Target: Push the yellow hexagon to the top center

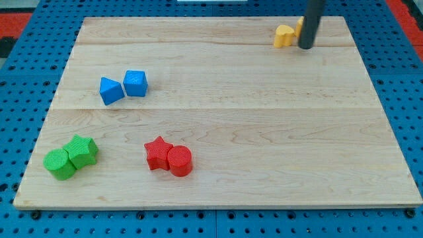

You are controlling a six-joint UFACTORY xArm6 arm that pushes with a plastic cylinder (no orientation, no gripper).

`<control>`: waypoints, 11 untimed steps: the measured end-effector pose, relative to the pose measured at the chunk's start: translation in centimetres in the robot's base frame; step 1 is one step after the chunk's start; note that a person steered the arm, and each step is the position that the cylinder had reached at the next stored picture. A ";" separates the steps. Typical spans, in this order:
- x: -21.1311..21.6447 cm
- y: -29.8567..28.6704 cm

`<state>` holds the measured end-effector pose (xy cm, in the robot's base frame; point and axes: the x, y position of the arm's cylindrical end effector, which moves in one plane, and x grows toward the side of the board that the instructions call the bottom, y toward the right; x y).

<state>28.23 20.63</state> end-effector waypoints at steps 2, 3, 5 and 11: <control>-6.5 7.5; -8.1 5.5; -2.7 -11.5; -3.4 -16.0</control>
